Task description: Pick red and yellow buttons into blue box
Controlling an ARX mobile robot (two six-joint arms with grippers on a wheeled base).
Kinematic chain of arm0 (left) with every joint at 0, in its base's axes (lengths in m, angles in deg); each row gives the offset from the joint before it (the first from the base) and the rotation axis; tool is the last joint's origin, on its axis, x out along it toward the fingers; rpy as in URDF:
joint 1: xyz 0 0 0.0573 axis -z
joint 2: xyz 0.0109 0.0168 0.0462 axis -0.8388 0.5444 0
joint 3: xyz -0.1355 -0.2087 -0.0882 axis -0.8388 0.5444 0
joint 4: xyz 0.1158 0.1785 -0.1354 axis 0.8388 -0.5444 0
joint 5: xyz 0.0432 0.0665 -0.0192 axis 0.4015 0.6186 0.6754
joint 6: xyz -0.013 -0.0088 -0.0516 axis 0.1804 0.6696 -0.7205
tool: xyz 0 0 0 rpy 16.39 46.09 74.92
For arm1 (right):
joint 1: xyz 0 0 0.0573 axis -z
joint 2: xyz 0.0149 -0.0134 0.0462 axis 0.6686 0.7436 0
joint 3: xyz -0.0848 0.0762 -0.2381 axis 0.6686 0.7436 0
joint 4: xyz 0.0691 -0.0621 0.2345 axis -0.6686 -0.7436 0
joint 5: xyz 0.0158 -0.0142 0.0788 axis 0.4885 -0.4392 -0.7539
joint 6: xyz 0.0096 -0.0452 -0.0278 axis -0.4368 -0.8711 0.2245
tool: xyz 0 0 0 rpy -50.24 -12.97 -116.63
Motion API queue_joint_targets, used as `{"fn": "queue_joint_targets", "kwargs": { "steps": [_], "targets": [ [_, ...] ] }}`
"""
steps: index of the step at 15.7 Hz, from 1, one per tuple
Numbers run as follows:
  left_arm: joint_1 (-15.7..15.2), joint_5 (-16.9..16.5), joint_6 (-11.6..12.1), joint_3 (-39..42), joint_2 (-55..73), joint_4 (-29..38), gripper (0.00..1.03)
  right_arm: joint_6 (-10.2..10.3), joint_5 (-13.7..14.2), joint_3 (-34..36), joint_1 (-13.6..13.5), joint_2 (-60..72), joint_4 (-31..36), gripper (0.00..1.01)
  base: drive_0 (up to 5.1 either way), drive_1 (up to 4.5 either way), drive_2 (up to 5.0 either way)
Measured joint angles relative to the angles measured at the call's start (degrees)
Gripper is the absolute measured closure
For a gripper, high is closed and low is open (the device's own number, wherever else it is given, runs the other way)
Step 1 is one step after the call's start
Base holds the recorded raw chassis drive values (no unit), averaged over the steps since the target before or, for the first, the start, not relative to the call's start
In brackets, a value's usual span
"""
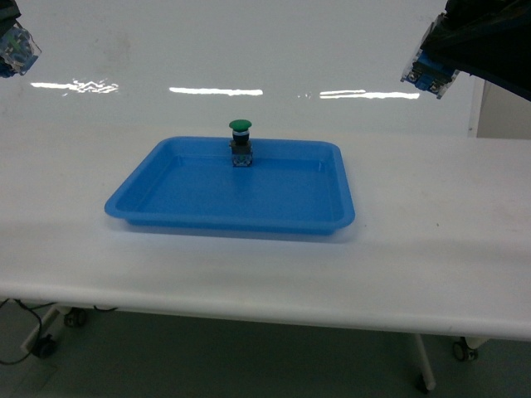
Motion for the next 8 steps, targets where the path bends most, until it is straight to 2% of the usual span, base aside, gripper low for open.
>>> {"fn": "queue_joint_targets", "kwargs": {
  "steps": [7, 8],
  "targets": [
    [0.0, 0.2, 0.0, 0.0, -0.4, 0.3, 0.79, 0.0, -0.2, 0.1, 0.0, -0.7, 0.3, 0.64, 0.0, -4.11, 4.1],
    [-0.2, 0.3, 0.0, 0.0, -0.1, 0.0, 0.79, 0.0, -0.1, 0.1, -0.1, -0.5, 0.1, 0.64, 4.5, -4.13, -0.1]
  ]
}}
